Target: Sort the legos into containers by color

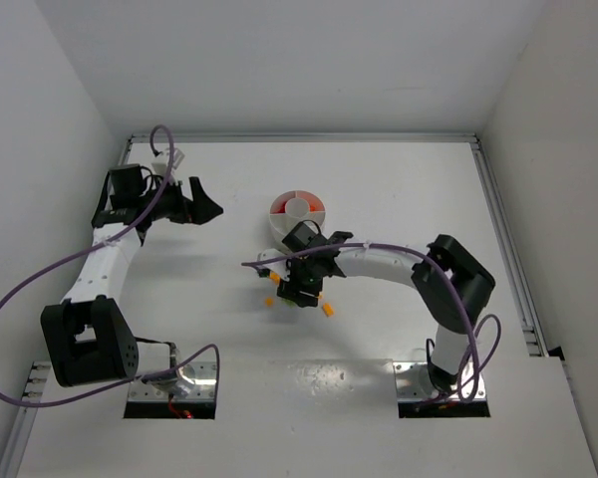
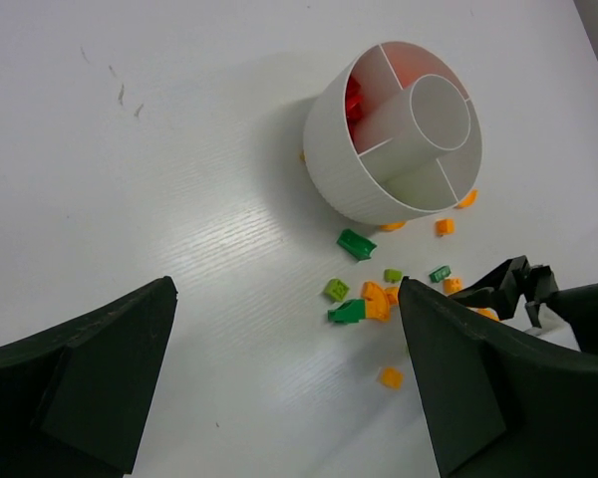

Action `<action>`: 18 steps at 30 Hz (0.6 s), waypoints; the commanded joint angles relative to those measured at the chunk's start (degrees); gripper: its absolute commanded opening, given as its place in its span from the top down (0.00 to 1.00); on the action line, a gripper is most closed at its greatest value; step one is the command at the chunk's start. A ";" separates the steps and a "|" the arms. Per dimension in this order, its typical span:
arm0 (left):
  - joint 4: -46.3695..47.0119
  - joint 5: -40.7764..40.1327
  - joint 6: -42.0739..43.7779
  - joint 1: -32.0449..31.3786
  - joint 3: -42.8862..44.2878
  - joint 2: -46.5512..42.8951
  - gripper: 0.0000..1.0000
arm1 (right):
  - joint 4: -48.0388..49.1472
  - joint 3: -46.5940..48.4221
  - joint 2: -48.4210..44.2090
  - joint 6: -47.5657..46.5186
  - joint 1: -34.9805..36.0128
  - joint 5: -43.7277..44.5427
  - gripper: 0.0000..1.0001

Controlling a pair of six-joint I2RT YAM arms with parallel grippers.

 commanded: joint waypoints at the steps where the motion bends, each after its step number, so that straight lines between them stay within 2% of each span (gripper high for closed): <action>1: 2.07 -0.29 -2.10 1.18 -0.04 -1.90 0.00 | 1.26 0.30 1.92 -1.20 0.22 1.95 0.39; 18: 3.13 -0.29 -2.10 1.71 -0.57 -1.37 0.00 | 2.93 4.43 8.68 -0.06 0.22 0.03 0.41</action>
